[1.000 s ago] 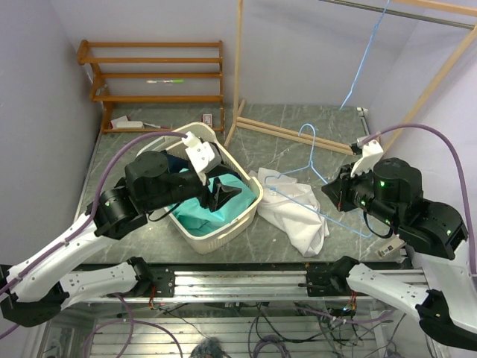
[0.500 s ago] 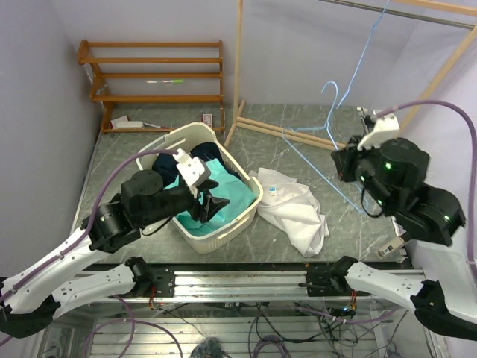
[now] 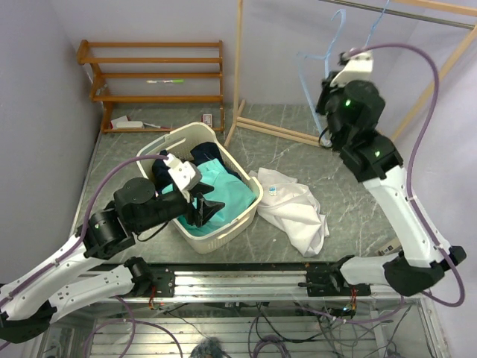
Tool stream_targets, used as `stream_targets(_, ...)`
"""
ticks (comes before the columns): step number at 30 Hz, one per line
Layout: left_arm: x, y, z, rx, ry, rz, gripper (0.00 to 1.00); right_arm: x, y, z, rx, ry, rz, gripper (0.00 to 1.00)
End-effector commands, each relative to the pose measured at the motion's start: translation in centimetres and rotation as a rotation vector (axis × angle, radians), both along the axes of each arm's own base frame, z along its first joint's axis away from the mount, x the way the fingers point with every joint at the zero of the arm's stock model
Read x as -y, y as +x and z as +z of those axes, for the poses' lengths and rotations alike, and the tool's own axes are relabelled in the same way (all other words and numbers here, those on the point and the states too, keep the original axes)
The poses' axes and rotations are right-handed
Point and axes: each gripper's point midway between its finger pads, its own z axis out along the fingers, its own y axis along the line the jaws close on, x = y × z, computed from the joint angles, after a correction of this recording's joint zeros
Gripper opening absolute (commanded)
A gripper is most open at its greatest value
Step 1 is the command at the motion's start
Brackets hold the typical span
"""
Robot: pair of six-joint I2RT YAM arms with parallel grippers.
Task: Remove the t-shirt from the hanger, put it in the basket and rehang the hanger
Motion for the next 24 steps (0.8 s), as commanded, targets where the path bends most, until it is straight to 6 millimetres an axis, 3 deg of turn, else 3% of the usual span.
stream_targets(1,0.4,-0.1,0.9,0.006,-0.046,-0.009,0.65,4.7,3.7,5.2,0.167,0.119,-0.049,0.0)
stream_targets(5,0.4,-0.3,1.0,0.005,-0.048,-0.018,0.65,5.2,5.8,5.7,0.197,0.119,-0.003,0.0)
stream_targets(11,0.3,-0.4,1.1,0.002,-0.062,-0.023,0.65,5.7,6.4,7.2,0.247,0.139,-0.002,0.0)
stream_targets(18,1.3,-0.9,0.6,-0.025,-0.053,-0.084,0.65,5.4,9.2,7.8,0.244,0.137,0.001,0.0)
stream_targets(24,1.0,-1.0,0.8,-0.02,-0.068,-0.082,0.65,4.9,11.3,7.5,0.221,0.137,0.001,0.0)
